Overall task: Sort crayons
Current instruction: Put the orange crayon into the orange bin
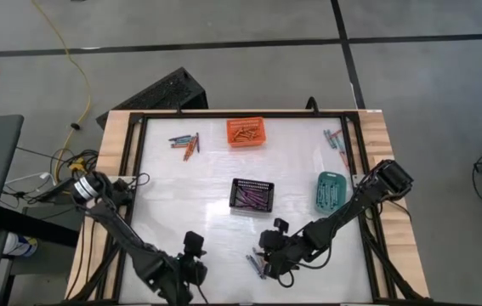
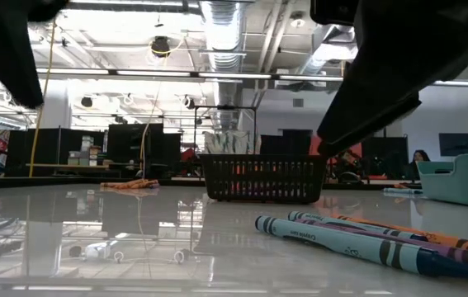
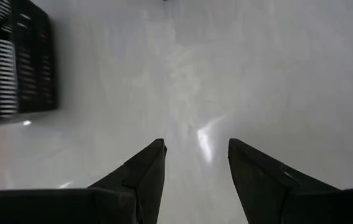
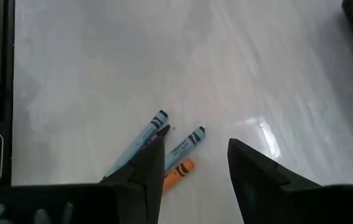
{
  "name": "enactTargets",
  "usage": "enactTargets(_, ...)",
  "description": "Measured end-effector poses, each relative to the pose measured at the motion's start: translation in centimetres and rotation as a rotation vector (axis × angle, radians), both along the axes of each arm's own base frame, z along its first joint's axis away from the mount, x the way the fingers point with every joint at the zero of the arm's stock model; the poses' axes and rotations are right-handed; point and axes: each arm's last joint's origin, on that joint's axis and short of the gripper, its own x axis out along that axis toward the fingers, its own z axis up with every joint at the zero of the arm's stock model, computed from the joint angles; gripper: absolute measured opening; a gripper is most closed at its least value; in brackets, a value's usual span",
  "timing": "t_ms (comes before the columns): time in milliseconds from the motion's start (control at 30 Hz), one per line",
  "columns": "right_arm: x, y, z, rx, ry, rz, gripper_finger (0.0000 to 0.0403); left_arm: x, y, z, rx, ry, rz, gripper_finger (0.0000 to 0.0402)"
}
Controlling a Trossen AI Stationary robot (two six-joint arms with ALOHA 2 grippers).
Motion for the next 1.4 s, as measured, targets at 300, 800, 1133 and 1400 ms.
enactTargets(300,-0.2,0.3,-0.2,-0.009,-0.004,-0.01,0.0168,0.8,1.8,-2.8,-0.097,-0.027,-0.032,0.0164)
enactTargets(800,0.1,3.1,0.1,-0.162,0.087,-0.091,0.0168,1.9,2.6,-3.1,-0.158,-0.045,-0.069,0.0164)
enactTargets(1133,1.0,3.3,-3.0,-0.105,0.163,-0.137,0.0168,2.1,2.4,-3.0,-0.178,-0.068,-0.075,0.0164)
enactTargets(1400,0.8,4.0,-1.6,-0.209,0.148,-0.158,0.0158,2.2,2.4,-3.0,-0.19,-0.055,-0.089,0.0164)
